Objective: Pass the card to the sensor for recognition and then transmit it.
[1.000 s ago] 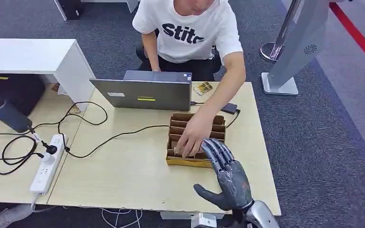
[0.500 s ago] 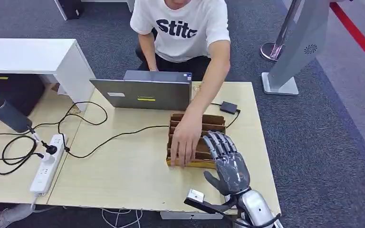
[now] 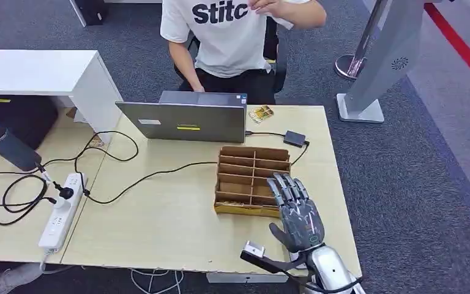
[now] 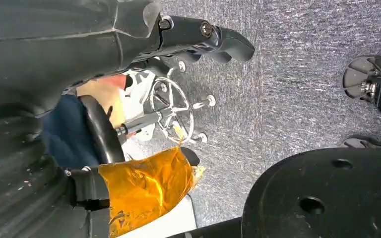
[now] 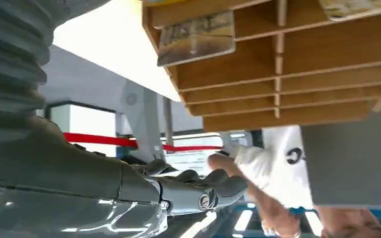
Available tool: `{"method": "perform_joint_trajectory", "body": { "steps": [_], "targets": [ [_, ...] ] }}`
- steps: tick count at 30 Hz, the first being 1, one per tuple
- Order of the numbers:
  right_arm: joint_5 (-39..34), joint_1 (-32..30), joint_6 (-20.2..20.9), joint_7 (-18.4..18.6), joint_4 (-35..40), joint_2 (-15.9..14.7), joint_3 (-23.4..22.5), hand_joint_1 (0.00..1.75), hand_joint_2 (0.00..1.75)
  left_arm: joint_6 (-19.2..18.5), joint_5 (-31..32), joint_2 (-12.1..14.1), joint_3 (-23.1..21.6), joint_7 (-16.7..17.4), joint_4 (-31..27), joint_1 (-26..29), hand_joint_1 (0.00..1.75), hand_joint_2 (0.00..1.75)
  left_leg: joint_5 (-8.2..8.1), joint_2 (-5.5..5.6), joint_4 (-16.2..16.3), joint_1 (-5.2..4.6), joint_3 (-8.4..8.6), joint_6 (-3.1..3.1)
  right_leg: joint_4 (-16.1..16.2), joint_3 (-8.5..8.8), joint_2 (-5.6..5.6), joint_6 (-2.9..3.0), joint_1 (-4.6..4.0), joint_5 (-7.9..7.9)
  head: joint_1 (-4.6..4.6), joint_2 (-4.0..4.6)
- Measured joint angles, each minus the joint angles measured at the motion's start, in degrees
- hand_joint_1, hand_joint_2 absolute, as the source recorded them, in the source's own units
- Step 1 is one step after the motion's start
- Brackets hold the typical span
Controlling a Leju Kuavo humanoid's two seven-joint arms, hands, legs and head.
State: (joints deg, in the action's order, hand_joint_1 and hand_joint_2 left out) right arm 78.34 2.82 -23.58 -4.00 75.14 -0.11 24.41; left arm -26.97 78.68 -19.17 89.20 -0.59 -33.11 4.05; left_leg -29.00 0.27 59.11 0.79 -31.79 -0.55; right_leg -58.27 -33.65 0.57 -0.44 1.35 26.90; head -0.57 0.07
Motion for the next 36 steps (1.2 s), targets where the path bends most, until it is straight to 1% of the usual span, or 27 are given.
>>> {"method": "perform_joint_trajectory", "body": {
  "steps": [2, 5, 12, 20, 21, 23, 24, 26, 27, 32, 36],
  "targets": [
    [0.50, 0.45, 0.63, 0.94, -1.00, 0.17, -0.26, 0.00, 1.75, 0.11, -0.02, 0.00, 0.00, 0.04, 0.00, 0.00, 0.00, 1.75, 0.00, 0.00, 0.00, 0.00, 0.00, 0.00, 0.00, 0.00, 0.00, 0.00, 0.00, 0.00, 0.00, 0.00],
    [0.87, 1.13, 1.22, 1.42, -2.23, 0.46, -0.37, 0.00, 1.75, 0.44, -0.13, 0.00, 0.00, 0.15, 0.00, -0.01, 0.00, 1.75, 0.00, 0.00, 0.00, 0.00, 0.00, 0.00, 0.00, -0.01, 0.00, 0.00, 0.00, 0.00, 0.00, 0.00],
    [0.98, 2.09, 1.66, 1.42, -4.41, 1.05, -1.03, 0.00, 1.75, 0.09, -0.15, 0.00, 0.00, 0.20, 0.00, -0.01, 0.00, 1.75, 0.00, 0.01, 0.00, 0.00, 0.00, 0.00, 0.00, 0.00, 0.00, 0.00, 0.00, 0.00, 0.02, 0.00],
    [0.79, 2.23, 2.16, 1.31, -5.05, 1.53, -1.35, 0.00, 1.75, -0.09, -0.26, 0.00, 0.00, 0.33, 0.00, -0.01, 0.00, 1.75, 0.00, 0.00, 0.00, 0.00, 0.00, 0.00, 0.00, 0.00, 0.00, 0.00, 0.00, 0.00, 0.00, 0.00],
    [0.59, 2.25, 2.27, 1.11, -5.11, 1.55, -1.38, 1.54, 1.75, -0.09, -0.28, 0.00, 0.00, 0.33, 0.00, -0.01, 0.00, 1.75, 0.00, 0.00, 0.00, 0.00, 0.00, 0.00, 0.00, 0.00, 0.00, 0.00, 0.00, 0.00, 0.00, 0.00],
    [-0.07, 2.29, 2.71, 0.56, -5.29, 1.68, -1.42, 1.54, 1.75, -0.13, -0.28, 0.00, 0.00, 0.33, 0.00, -0.01, 0.00, 1.75, 0.00, 0.00, 0.00, 0.00, 0.00, 0.00, 0.00, -0.01, 0.00, 0.00, 0.00, 0.00, 0.00, 0.00],
    [-0.31, 2.31, 2.91, 0.28, -5.33, 1.73, -1.42, 1.71, 1.75, -0.13, -0.28, 0.00, 0.00, 0.33, 0.00, -0.01, 0.00, 1.75, 0.00, 0.00, 0.00, 0.00, 0.00, 0.00, 0.00, 0.00, 0.00, 0.00, 0.00, 0.00, 0.02, 0.00],
    [-0.79, 2.39, 3.30, 0.02, -5.51, 1.79, -1.42, 1.73, 1.75, -0.18, -0.28, 0.00, 0.00, 0.33, 0.00, -0.01, 0.00, 1.75, 0.00, 0.00, 0.00, 0.00, 0.00, 0.00, 0.00, 0.00, 0.00, 0.00, 0.00, 0.00, 0.02, 0.00],
    [-0.90, 2.43, 3.32, -0.22, -5.62, 1.81, -1.42, 1.68, 1.75, -0.18, -0.28, 0.00, 0.00, 0.35, 0.00, -0.01, 0.00, 1.75, 0.00, 0.00, 0.00, 0.00, 0.00, 0.00, 0.00, 0.00, 0.00, 0.00, 0.00, 0.00, 0.02, 0.00],
    [-1.58, 2.57, 3.45, -0.64, -6.27, 1.84, -1.42, 1.73, 1.75, -0.24, -0.44, 0.00, 0.00, 0.37, 0.00, -0.01, 0.00, 1.75, 0.00, 0.00, 0.00, 0.00, 0.00, 0.00, 0.00, 0.00, 0.00, 0.00, 0.00, 0.00, 0.02, 0.00],
    [-1.93, 2.81, 3.69, -0.59, -6.73, 1.81, -1.68, 1.73, 1.75, -0.18, -0.50, 0.00, 0.00, 0.39, 0.00, -0.01, 0.00, 1.75, 0.00, 0.00, 0.00, 0.00, 0.01, 0.00, 0.00, 0.00, 0.00, 0.00, 0.00, 0.00, 0.02, 0.00]
  ]
}}
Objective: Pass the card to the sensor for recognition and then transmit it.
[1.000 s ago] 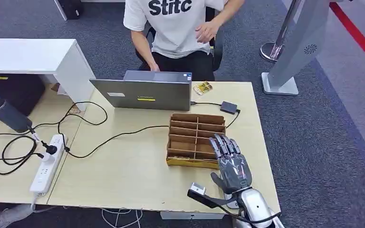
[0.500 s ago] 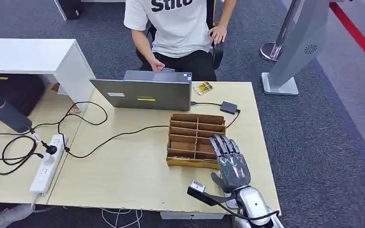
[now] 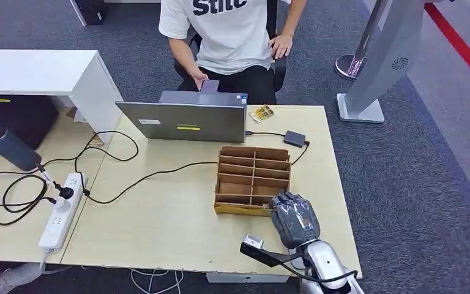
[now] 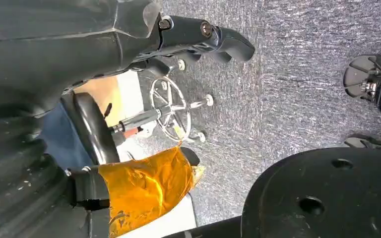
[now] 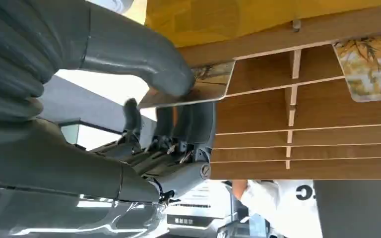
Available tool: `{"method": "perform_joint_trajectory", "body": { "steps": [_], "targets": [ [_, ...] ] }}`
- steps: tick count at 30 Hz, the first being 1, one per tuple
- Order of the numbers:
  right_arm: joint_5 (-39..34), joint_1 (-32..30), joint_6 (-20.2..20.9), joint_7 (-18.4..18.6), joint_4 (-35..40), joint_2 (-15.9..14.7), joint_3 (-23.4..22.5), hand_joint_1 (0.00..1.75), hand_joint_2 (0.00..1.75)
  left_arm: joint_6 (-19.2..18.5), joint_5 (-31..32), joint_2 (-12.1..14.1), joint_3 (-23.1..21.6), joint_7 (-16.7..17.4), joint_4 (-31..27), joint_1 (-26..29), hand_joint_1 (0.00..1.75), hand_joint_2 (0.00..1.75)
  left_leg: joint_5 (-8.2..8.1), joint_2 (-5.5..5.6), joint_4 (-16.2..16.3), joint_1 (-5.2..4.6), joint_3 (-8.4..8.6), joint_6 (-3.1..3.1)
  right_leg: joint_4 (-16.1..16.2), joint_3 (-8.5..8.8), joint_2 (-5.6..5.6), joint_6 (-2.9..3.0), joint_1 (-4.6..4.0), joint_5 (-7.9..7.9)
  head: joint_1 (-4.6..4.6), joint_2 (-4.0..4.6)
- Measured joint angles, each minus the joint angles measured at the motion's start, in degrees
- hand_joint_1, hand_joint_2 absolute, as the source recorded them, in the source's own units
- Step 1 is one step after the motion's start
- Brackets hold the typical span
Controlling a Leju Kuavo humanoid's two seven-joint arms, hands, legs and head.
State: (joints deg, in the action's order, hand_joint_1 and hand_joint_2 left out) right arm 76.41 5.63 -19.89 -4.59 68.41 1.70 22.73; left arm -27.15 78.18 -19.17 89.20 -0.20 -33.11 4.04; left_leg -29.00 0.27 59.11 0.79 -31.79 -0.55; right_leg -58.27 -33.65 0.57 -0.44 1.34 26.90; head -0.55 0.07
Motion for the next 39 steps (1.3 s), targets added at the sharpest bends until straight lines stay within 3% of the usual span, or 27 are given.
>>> {"method": "perform_joint_trajectory", "body": {
  "steps": [13, 20, 27, 34, 39],
  "targets": [
    [5.09, 2.62, -1.82, 3.58, -3.98, 0.96, -2.80, 1.75, 1.75, -0.11, 0.22, 0.00, 0.00, 0.02, 0.00, -0.01, 0.00, 1.75, 0.01, 0.03, 0.00, 0.00, 0.04, 0.00, 0.00, 0.07, -0.01, 0.00, 0.00, 0.00, -0.02, 0.00],
    [5.35, 2.75, -5.75, 1.68, -2.84, 1.27, -4.15, 1.75, 1.75, -0.46, 0.94, 0.02, 0.00, 0.00, -0.02, 0.00, 0.00, 1.75, 0.01, 0.00, 0.01, -0.01, 0.04, 0.01, 0.00, 0.05, 0.00, 0.00, 0.01, -0.01, -0.02, 0.00],
    [4.72, 2.10, -10.27, -1.48, 5.99, 1.27, -4.24, 1.75, 1.75, -1.40, 2.21, 0.04, 0.00, -0.42, -0.22, 0.00, 0.00, 1.75, 0.01, -0.01, 0.00, 0.00, 0.04, 0.00, -0.01, 0.02, 0.01, 0.00, 0.00, -0.01, -0.02, 0.00],
    [0.11, 2.77, -9.14, -4.53, 12.94, 0.96, -2.66, 1.75, 1.75, -2.91, 3.17, 0.04, 0.00, -0.46, -1.18, -0.05, 0.00, 1.75, 0.01, -0.01, 0.00, -0.01, 0.03, 0.00, -0.01, 0.03, 0.01, 0.00, 0.01, -0.01, -0.02, 0.00],
    [-4.97, 6.12, -3.27, -6.60, 15.58, 0.81, -0.08, 1.75, 1.75, -4.50, 4.92, 0.00, 0.00, -0.92, -2.25, -0.12, 0.00, 1.75, 0.03, -0.04, 0.00, 0.00, 0.02, 0.00, -0.03, 0.04, 0.07, 0.02, 0.00, -0.04, -0.02, 0.00]
  ]
}}
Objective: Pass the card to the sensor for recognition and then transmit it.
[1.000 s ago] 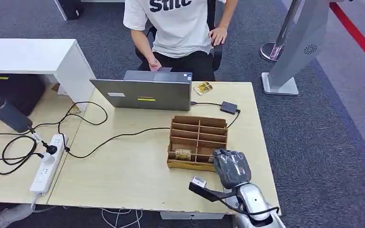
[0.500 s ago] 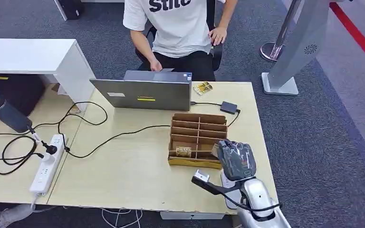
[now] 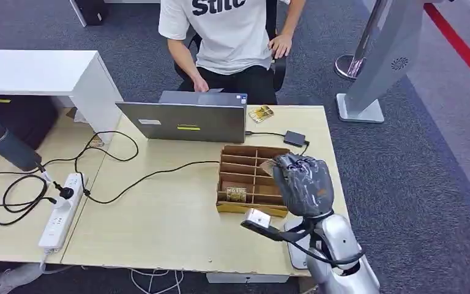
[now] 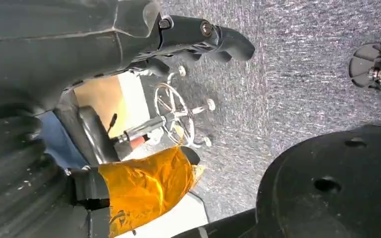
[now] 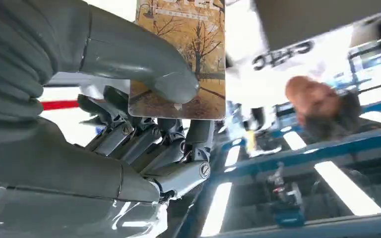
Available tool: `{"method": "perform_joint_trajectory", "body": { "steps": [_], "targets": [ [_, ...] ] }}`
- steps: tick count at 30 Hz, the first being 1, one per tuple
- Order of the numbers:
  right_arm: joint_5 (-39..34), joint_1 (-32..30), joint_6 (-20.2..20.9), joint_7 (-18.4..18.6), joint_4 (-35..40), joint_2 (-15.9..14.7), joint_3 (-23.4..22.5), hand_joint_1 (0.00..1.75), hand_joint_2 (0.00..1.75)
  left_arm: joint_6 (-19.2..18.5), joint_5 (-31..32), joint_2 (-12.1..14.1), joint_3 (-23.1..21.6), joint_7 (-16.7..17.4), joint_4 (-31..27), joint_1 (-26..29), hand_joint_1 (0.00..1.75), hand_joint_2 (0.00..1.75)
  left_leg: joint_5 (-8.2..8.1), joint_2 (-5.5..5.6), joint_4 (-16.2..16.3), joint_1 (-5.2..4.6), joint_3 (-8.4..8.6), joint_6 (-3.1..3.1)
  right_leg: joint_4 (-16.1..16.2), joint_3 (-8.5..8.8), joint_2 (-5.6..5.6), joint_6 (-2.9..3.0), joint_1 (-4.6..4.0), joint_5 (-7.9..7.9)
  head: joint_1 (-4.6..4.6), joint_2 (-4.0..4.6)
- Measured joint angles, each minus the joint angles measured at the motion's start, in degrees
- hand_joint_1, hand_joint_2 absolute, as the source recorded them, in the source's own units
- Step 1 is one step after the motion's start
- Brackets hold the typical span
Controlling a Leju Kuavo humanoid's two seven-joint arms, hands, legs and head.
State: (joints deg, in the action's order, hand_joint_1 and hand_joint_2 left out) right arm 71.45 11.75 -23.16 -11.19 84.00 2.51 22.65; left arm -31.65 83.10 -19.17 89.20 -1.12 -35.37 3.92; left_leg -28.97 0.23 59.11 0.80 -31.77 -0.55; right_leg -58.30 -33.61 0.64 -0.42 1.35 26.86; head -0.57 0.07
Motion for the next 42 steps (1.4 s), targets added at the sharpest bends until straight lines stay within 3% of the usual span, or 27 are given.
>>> {"method": "perform_joint_trajectory", "body": {
  "steps": [2, 6, 14, 20, 27, 42],
  "targets": [
    [-1.75, 3.65, 3.91, -0.20, -0.26, 0.04, 1.73, 1.75, 1.75, -1.73, 1.73, 0.00, 0.00, -0.44, -1.07, -0.11, 0.00, 1.75, 0.04, -0.03, 0.00, 0.00, 0.01, -0.04, -0.03, -0.01, 0.02, 0.02, 0.00, -0.02, 0.00, 0.00],
    [-2.16, 13.11, 9.78, 3.10, -3.71, 2.20, 5.35, 1.75, 1.75, -5.20, 5.55, -0.02, 0.00, -1.62, -3.69, -0.36, 0.00, 1.75, 0.18, -0.03, 0.00, 0.02, 0.02, -0.11, -0.07, -0.04, 0.02, 0.09, -0.01, -0.08, 0.02, 0.00],
    [-3.16, 30.08, 14.77, 8.67, -17.24, 9.88, 9.27, 1.75, 1.75, -8.21, 6.58, -0.31, -0.81, -1.94, -8.15, -0.37, 0.00, 1.75, 0.31, 0.02, 0.00, 0.06, 0.00, -0.18, -0.15, -0.11, 0.00, 0.19, -0.04, -0.14, 0.02, 0.00],
    [2.38, 36.18, 12.19, 12.66, -27.48, 13.70, 10.25, 1.75, 1.75, -9.31, 6.60, -0.31, -2.42, -1.92, -9.90, -0.26, 0.00, 1.75, 0.32, 0.04, 0.00, 0.06, -0.02, -0.20, -0.14, -0.11, -0.02, 0.19, -0.04, -0.14, 0.02, 0.00],
    [4.81, 37.55, 9.37, 14.03, -37.54, 16.65, 10.71, 1.75, 1.75, -9.96, 6.60, -0.28, -3.58, -1.92, -11.01, -0.12, 0.00, 1.75, 0.32, 0.07, 0.00, 0.06, -0.04, -0.20, -0.12, -0.11, -0.04, 0.19, -0.04, -0.14, 0.02, 0.00],
    [5.80, 39.86, 7.84, 15.12, -43.82, 17.64, 10.71, 1.75, 1.75, -10.45, 6.60, -0.26, -4.39, -1.92, -11.93, 0.11, 0.00, 1.75, 0.32, 0.07, 0.00, 0.06, -0.03, -0.20, -0.12, -0.12, -0.03, 0.20, -0.04, -0.15, 0.02, 0.00]
  ]
}}
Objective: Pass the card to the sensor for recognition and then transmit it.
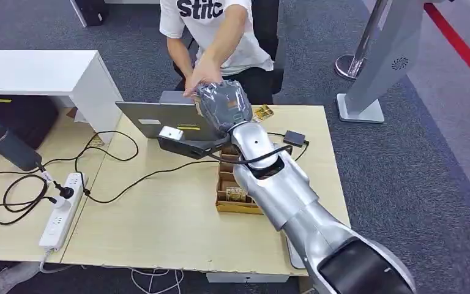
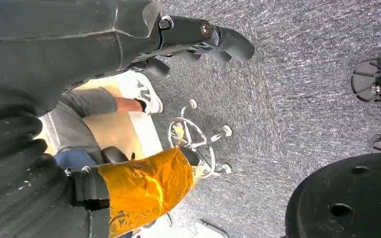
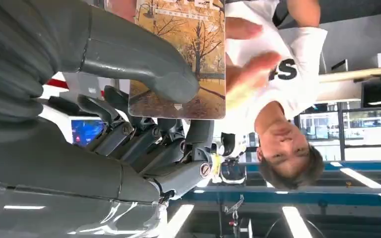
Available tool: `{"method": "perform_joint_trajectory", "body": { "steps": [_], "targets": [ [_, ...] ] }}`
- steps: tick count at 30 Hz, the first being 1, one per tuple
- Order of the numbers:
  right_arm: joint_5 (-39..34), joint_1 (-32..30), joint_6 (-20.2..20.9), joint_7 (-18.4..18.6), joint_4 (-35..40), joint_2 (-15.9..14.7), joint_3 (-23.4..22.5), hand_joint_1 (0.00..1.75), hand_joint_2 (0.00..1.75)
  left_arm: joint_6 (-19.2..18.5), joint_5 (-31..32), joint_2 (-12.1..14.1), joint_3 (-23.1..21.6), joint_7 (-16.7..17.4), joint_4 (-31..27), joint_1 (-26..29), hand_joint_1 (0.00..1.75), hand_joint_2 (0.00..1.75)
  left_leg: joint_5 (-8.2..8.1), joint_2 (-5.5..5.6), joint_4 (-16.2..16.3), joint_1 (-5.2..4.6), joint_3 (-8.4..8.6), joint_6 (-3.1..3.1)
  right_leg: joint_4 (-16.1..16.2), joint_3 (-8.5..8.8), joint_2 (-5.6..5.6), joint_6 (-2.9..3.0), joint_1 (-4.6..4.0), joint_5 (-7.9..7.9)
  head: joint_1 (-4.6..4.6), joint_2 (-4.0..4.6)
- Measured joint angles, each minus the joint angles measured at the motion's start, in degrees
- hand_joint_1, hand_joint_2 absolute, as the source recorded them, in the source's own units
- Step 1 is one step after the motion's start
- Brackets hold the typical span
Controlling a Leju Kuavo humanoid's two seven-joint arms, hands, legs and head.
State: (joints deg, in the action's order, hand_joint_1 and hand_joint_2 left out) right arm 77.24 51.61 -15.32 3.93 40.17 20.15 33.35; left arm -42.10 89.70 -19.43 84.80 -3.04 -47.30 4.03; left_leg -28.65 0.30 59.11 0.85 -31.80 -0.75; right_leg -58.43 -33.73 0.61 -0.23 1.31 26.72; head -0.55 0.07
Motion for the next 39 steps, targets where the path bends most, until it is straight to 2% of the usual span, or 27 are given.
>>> {"method": "perform_joint_trajectory", "body": {
  "steps": [8, 9, 10, 11, 15, 22, 26, 29, 31, 34, 39],
  "targets": [
    [-0.66, 0.93, 0.26, 1.62, 0.72, 0.26, 0.00, 1.75, 1.75, 0.18, 0.02, -0.02, -0.07, 0.04, -0.26, 0.04, 0.00, 1.75, 0.00, 0.01, 0.00, 0.00, -0.01, 0.00, 0.00, 0.00, -0.01, 0.00, 0.00, 0.00, 0.00, 0.00],
    [-0.85, 0.98, 0.28, 1.69, 0.89, 0.26, 0.00, 0.96, 1.75, 0.28, 0.02, -0.02, -0.09, 0.07, -0.26, 0.04, 0.00, 1.75, 0.00, 0.02, 0.00, 0.00, -0.01, 0.00, 0.00, 0.00, -0.01, 0.00, 0.00, 0.00, 0.00, 0.00],
    [-0.85, 1.00, 0.33, 1.69, 1.00, 0.26, 0.00, 0.96, 1.75, 0.28, 0.02, -0.02, -0.09, 0.07, -0.26, 0.04, 0.00, 1.75, 0.00, 0.01, 0.00, 0.00, -0.01, 0.00, 0.00, 0.00, -0.01, 0.00, 0.00, 0.00, 0.00, 0.00],
    [-0.85, 1.00, 0.33, 1.69, 1.14, 0.26, 0.00, 0.00, 1.75, 0.28, 0.02, -0.02, -0.09, 0.07, -0.26, 0.04, 0.00, 1.75, 0.00, 0.01, 0.00, 0.00, -0.01, 0.00, 0.00, 0.00, -0.01, 0.00, 0.00, 0.00, 0.00, 0.00],
    [-1.53, 0.99, -0.04, 1.58, 1.81, 0.31, 0.00, 0.00, 1.75, 0.46, 0.02, -0.02, -0.07, 0.07, -0.26, 0.03, 0.00, 1.75, 0.00, 0.01, 0.00, 0.00, -0.01, 0.00, 0.00, -0.02, -0.01, 0.00, 0.00, 0.00, 0.00, 0.00],
    [-1.01, -1.06, -2.01, -2.67, 5.53, 0.26, -0.15, 0.00, 1.75, 0.55, 0.02, -0.02, -0.04, 0.07, -0.26, 0.03, 0.00, 1.75, 0.00, 0.00, 0.00, 0.00, -0.01, 0.00, 0.01, -0.04, 0.00, 0.01, 0.00, 0.01, 0.00, 0.00],
    [-3.26, -4.77, -2.01, -6.56, 11.62, -0.02, -0.22, 0.00, 1.75, 1.64, 0.02, -0.04, 0.20, 0.07, -0.24, 0.03, 0.00, 1.75, 0.00, 0.00, 0.00, 0.00, -0.01, 0.00, 0.01, -0.05, 0.00, 0.01, 0.00, 0.01, 0.00, 0.00],
    [-5.23, -9.22, -2.14, -10.22, 19.48, -0.76, -0.07, 0.00, 1.75, 3.03, 0.02, -0.13, 0.85, 0.07, -0.22, 0.03, 0.00, 1.75, -0.02, 0.00, 0.00, 0.00, -0.01, 0.00, 0.03, -0.06, 0.00, -0.01, -0.01, 0.02, 0.00, 0.00],
    [-5.86, -13.31, -3.48, -12.29, 25.72, -1.99, 0.90, 0.00, 1.75, 4.37, 0.02, -0.17, 1.62, 0.07, 0.09, -0.03, 0.00, 1.75, -0.05, 0.01, 0.00, 0.00, -0.01, 0.02, 0.07, -0.06, 0.00, -0.03, 0.00, 0.05, 0.00, 0.00],
    [-7.10, -21.42, -9.43, -17.00, 36.11, -5.45, 3.81, 0.00, 1.75, 6.91, -1.16, -0.20, 2.73, 0.15, 1.49, -0.13, 0.00, 1.75, -0.14, 0.01, 0.00, -0.01, -0.02, 0.04, 0.11, -0.03, -0.01, -0.07, 0.00, 0.09, 0.00, 0.00],
    [-10.34, -33.57, -17.05, -21.51, 48.46, -12.03, 6.73, 0.00, 1.75, 10.41, -4.40, -0.20, 3.50, 1.03, 4.57, -0.14, 0.00, 1.75, -0.29, -0.01, 0.00, -0.04, -0.01, 0.10, 0.16, -0.02, 0.00, -0.15, 0.02, 0.15, -0.02, 0.00]
  ]
}}
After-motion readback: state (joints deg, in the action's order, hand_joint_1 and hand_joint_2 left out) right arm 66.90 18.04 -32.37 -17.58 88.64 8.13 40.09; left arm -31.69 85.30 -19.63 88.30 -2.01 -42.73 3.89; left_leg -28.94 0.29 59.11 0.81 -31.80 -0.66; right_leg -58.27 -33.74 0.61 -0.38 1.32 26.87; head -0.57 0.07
